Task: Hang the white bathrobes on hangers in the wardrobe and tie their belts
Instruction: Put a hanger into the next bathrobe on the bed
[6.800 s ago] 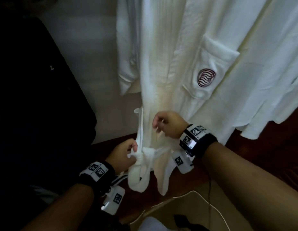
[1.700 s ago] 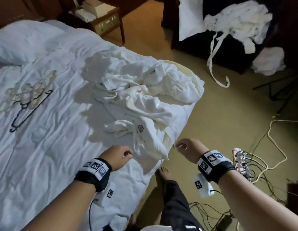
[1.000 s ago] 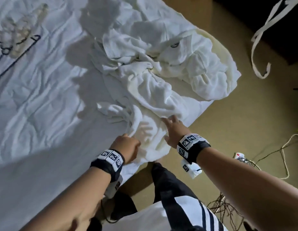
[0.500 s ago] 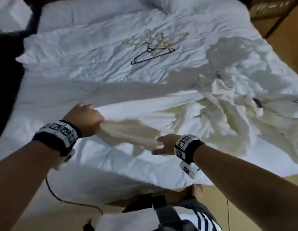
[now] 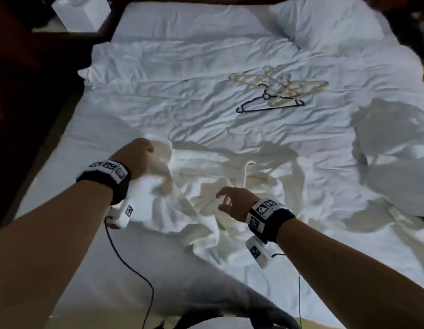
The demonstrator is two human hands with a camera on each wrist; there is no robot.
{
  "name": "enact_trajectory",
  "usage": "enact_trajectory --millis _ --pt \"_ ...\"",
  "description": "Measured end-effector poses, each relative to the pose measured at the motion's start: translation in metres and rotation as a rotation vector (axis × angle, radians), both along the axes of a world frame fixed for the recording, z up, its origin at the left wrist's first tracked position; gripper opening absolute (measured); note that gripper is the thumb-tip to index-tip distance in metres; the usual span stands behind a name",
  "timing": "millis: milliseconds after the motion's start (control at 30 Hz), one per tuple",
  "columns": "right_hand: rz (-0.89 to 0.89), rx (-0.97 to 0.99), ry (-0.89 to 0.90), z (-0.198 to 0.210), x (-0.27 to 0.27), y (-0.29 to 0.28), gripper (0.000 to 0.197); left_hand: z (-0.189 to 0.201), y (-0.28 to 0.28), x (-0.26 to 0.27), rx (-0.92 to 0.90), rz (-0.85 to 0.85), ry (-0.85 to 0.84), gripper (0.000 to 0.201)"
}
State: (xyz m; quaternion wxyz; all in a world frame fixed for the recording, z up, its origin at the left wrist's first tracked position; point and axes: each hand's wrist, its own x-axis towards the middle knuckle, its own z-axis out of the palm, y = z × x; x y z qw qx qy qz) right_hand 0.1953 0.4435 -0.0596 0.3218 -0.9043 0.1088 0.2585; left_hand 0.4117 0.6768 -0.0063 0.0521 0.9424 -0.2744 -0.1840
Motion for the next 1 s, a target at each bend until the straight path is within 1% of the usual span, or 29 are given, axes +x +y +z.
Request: enact_trajectory --millis 100,200,233,333,400,500,567,633,667,733,800,833,900,1000 --pt "-0.043 -0.084 0.058 -0.024 0.023 -0.041 0.033 -0.053 -0.033 -0.003 0.029 0.003 0.190 0.050" --pt "-0.065 -0.157 0.108 -0.056 0.052 -0.081 0.031 -0.103 -0.067 0.016 0.075 -0.030 0.268 0.049" --pt "-0.069 -0.169 0.123 -0.066 0.062 -0.093 0.032 -0.115 -0.080 0.021 0.077 -0.026 0.288 0.048" --pt "-0.066 -0.201 0.143 -0.093 0.096 -0.130 0.035 -0.142 -0.119 0.044 0.058 -0.004 0.334 0.047" --pt "-0.075 -0.216 0.153 -0.109 0.121 -0.154 0.038 -0.162 -0.144 0.063 0.055 -0.029 0.356 0.048" --pt "-0.098 -0.289 0.186 -0.134 0.159 -0.186 0.041 -0.194 -0.183 0.096 0.065 -0.066 0.373 0.050" --pt "-0.147 -0.342 0.190 -0.152 0.180 -0.203 0.041 -0.219 -0.205 0.120 0.068 -0.068 0.375 0.055" --pt "-0.178 -0.361 0.206 -0.172 0.199 -0.214 0.048 -0.243 -0.225 0.146 0.075 -0.066 0.363 0.066" --pt "-0.171 -0.349 0.240 -0.184 0.207 -0.219 0.055 -0.255 -0.233 0.157 0.098 -0.045 0.357 0.073" --pt "-0.104 -0.298 0.372 -0.210 0.219 -0.225 0.070 -0.279 -0.246 0.175 0.218 -0.025 0.365 0.083" --pt "-0.002 -0.250 0.494 -0.239 0.225 -0.228 0.084 -0.302 -0.255 0.184 0.377 -0.077 0.393 0.091" --pt "0.040 -0.241 0.520 -0.251 0.226 -0.230 0.088 -0.314 -0.259 0.186 0.417 -0.083 0.414 0.095" --pt "0.073 -0.222 0.506 -0.270 0.221 -0.235 0.088 -0.331 -0.266 0.189 0.433 -0.055 0.455 0.099" --pt "0.095 -0.198 0.485 -0.274 0.215 -0.243 0.087 -0.346 -0.273 0.190 0.441 -0.007 0.484 0.104"
